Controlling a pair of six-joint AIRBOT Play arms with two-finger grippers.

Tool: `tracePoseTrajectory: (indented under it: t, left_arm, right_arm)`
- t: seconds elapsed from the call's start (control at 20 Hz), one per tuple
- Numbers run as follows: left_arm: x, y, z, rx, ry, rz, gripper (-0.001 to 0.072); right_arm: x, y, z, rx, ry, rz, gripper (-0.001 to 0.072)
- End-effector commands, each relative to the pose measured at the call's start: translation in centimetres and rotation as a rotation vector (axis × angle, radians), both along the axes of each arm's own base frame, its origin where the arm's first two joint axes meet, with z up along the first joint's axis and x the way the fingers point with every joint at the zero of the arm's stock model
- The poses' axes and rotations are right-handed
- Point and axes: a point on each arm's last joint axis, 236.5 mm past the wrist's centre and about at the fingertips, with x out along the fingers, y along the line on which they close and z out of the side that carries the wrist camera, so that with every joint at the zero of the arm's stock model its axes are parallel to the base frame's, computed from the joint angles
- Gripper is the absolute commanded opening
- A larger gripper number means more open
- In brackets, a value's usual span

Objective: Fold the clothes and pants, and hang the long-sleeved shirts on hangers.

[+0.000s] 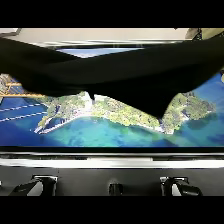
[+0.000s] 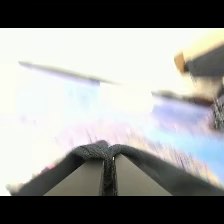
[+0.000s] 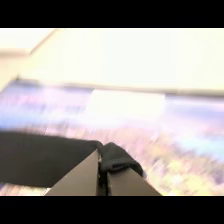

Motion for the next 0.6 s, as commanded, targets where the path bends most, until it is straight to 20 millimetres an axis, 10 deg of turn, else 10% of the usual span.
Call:
tracePoseTrajectory:
  t: [0.0, 0.3, 0.55]
  left_arm:
    - [-6.6, 2.4, 4.1, 0.061, -0.141, 0.179, 0.0015]
    - [-7.6, 4.4, 3.0, 0.088, -0.100, 0.270, 0.0014]
    - [1.3, 5.2, -6.0, 0.120, 0.190, 0.174, 0.0015]
  right_arm:
    - [-6.2, -2.8, 4.0, 0.044, -0.146, -0.187, 0.0025]
    - [-3.8, -5.0, 3.6, 0.131, -0.098, -0.273, 0.0024]
    - [7.0, -6.4, -7.1, 0.140, 0.346, -0.264, 0.0025]
